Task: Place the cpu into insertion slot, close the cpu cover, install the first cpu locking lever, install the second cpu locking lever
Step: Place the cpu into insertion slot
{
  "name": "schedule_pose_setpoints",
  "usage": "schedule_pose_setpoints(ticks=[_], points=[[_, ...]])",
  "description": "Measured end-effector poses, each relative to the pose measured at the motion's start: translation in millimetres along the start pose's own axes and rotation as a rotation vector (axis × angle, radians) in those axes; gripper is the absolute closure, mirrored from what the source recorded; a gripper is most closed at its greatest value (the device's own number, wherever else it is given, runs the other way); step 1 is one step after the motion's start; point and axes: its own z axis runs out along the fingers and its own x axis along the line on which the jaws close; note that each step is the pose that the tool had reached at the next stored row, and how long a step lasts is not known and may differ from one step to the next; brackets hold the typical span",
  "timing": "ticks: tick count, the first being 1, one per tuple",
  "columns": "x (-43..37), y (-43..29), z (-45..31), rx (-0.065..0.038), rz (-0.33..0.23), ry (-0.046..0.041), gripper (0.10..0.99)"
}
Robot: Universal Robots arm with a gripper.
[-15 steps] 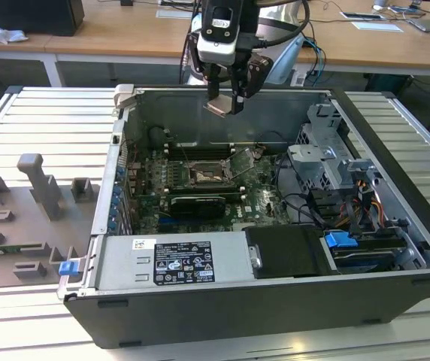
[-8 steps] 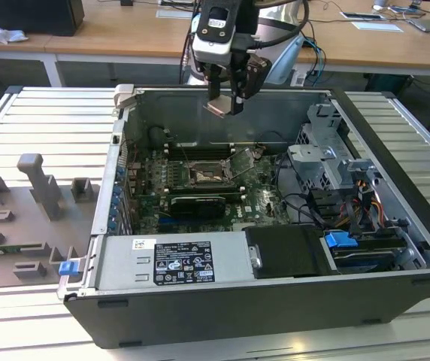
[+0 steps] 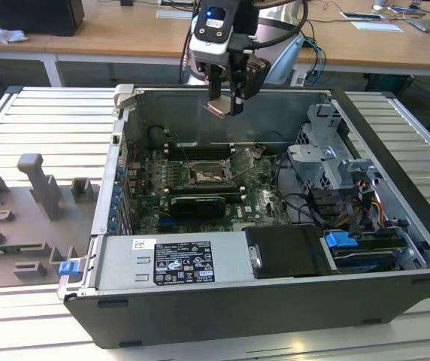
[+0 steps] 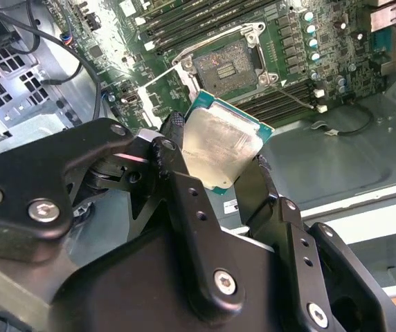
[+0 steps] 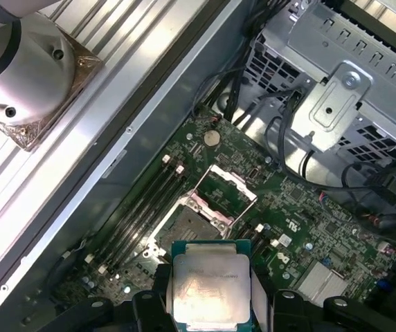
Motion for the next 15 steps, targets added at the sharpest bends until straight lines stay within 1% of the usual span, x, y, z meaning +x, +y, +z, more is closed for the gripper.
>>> schedule_pose_setpoints(ticks=[6, 15], points=[[0.1, -0.2, 0.6, -0.001, 0.054, -0.0048, 0.549], [0.3, -0.5, 1.3, -0.002, 0.098, -0.0088, 0.549]])
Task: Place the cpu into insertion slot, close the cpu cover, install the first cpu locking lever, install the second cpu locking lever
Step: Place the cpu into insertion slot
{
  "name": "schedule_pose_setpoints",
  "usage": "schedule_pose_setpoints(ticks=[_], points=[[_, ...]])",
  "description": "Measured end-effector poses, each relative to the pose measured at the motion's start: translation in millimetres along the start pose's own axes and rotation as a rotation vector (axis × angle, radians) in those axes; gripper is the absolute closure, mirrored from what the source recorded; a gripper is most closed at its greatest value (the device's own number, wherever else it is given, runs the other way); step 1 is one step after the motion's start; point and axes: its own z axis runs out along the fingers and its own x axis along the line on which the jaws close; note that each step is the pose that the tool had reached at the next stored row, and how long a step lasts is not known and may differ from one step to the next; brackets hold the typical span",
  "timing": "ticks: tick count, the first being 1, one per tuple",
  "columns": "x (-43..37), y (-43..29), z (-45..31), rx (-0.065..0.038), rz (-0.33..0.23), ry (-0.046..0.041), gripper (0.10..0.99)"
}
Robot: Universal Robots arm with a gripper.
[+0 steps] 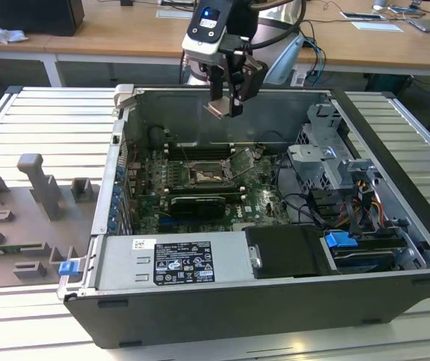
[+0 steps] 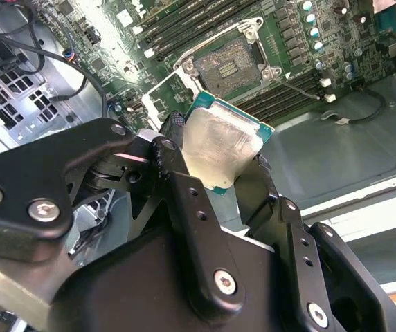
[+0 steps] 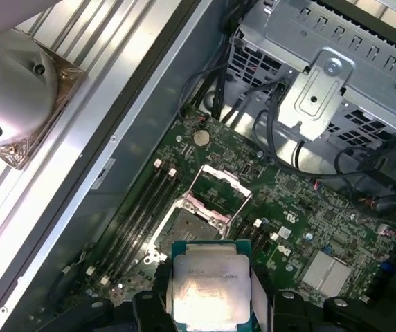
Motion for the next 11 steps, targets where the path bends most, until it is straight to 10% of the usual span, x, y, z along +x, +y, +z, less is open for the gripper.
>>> schedule_pose_setpoints(ticks=[11], points=[[0.2, -0.5, 0.9, -0.001, 0.064, -0.0057, 0.549]])
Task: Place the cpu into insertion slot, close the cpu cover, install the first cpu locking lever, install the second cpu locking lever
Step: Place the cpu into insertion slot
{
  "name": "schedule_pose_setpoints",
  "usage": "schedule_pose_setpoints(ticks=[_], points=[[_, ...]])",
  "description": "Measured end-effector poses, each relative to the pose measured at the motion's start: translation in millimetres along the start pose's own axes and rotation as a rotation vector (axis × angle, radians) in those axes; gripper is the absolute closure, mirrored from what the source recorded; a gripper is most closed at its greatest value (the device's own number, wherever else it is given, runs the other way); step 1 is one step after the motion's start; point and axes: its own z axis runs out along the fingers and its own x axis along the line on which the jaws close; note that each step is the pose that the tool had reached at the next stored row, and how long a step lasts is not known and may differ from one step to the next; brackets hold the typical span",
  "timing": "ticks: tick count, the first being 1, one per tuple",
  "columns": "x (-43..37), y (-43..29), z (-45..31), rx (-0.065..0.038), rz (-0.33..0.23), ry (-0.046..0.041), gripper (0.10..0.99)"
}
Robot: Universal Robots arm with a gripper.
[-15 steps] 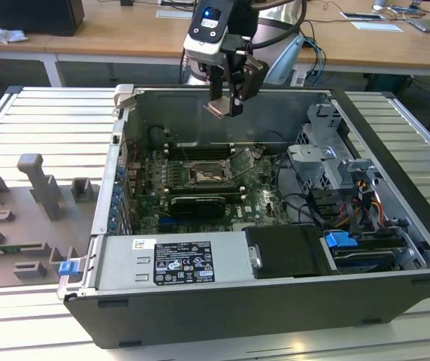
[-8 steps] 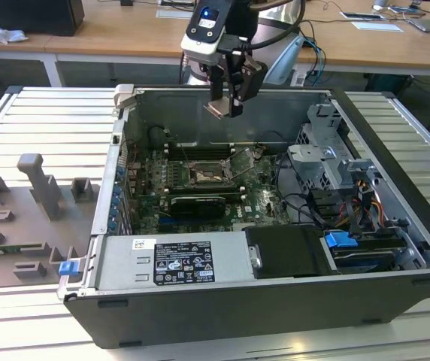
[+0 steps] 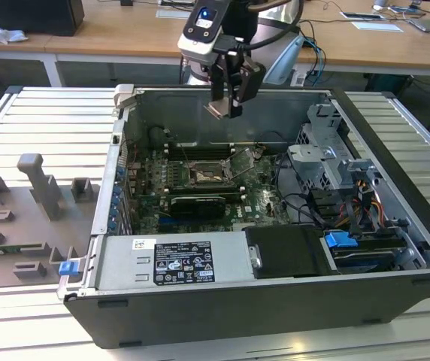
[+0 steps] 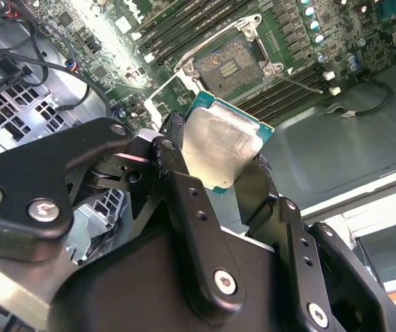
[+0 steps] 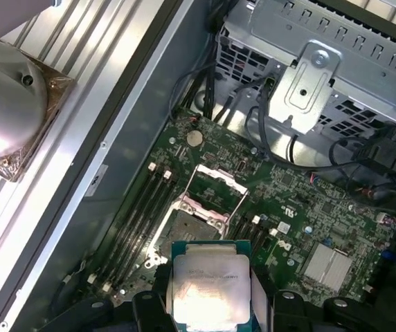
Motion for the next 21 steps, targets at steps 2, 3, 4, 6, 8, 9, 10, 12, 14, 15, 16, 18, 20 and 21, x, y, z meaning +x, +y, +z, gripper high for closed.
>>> schedule_pose_setpoints(ticks=[2, 3, 4, 6, 8, 9, 10, 12, 14, 15, 16, 18, 20, 21], points=[[0.0, 0.0, 0.3, -0.001, 0.025, -0.0022, 0.549], [0.0, 0.0, 0.4, -0.001, 0.035, -0.0031, 0.549], [0.0, 0.0, 0.6, -0.001, 0.059, -0.0053, 0.549], [0.0, -0.1, 1.0, -0.002, 0.100, -0.0090, 0.549], [0.0, -0.1, 1.4, -0.003, 0.136, -0.0122, 0.549], [0.0, -0.2, 1.7, -0.003, 0.164, -0.0147, 0.549], [0.0, -0.2, 2.4, -0.004, 0.205, -0.0184, 0.549], [-0.1, -0.3, 3.1, -0.005, 0.246, -0.0220, 0.549], [-0.1, -0.4, 4.3, -0.006, 0.294, -0.0263, 0.549], [-0.1, -0.4, 4.6, -0.006, 0.306, -0.0275, 0.549], [-0.1, -0.5, 5.3, -0.005, 0.316, -0.0282, 0.549], [-0.1, -0.8, 8.5, 0.006, 0.323, -0.0248, 0.549], [-0.2, -1.1, 11.7, 0.009, 0.326, -0.0242, 0.549], [-0.2, -1.2, 12.6, 0.010, 0.326, -0.0241, 0.549]])
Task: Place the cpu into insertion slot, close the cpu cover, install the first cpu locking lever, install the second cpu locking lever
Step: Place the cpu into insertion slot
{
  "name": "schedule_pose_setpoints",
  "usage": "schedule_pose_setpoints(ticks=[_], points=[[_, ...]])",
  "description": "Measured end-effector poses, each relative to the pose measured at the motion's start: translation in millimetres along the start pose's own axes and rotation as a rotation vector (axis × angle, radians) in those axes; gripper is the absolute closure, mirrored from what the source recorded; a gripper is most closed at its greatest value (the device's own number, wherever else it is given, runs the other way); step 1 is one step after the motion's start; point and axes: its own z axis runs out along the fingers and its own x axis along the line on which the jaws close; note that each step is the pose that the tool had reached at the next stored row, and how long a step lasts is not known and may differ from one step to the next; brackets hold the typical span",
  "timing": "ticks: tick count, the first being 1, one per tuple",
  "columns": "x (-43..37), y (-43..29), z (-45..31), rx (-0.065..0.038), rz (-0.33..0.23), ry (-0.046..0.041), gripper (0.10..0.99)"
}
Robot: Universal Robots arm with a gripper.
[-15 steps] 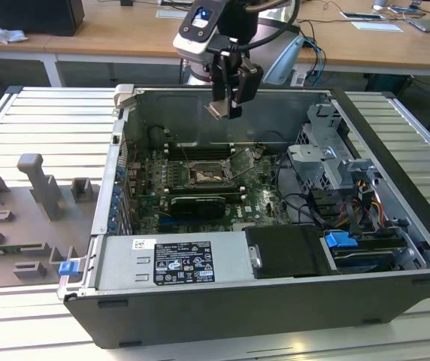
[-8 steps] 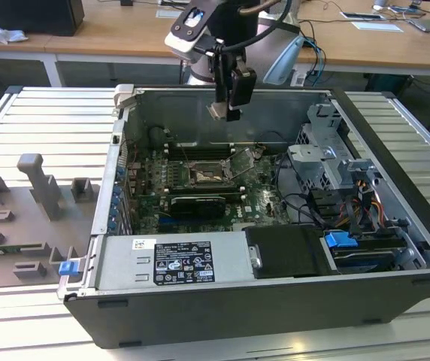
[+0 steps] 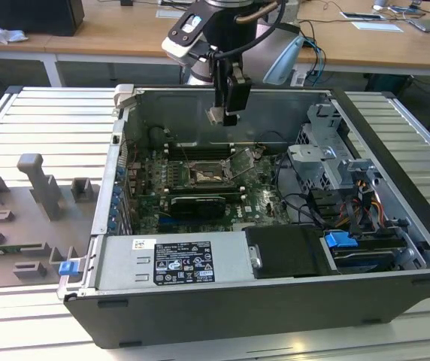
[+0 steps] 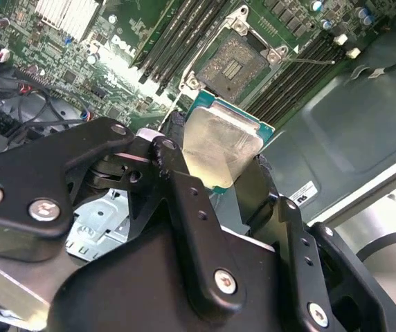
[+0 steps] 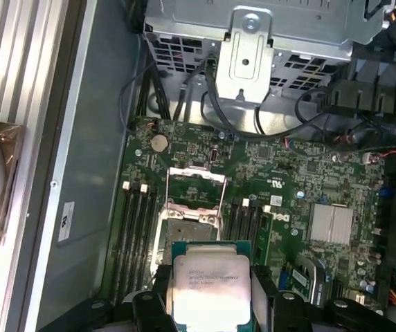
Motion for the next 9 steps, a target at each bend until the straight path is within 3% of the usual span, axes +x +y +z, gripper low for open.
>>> schedule_pose_setpoints(ticks=[6, 9], points=[[-0.1, -0.3, 5.0, 0.008, 0.005, 0.0010, 0.549], [-0.1, -0.9, 12.3, 0.021, 0.017, 0.0021, 0.549]])
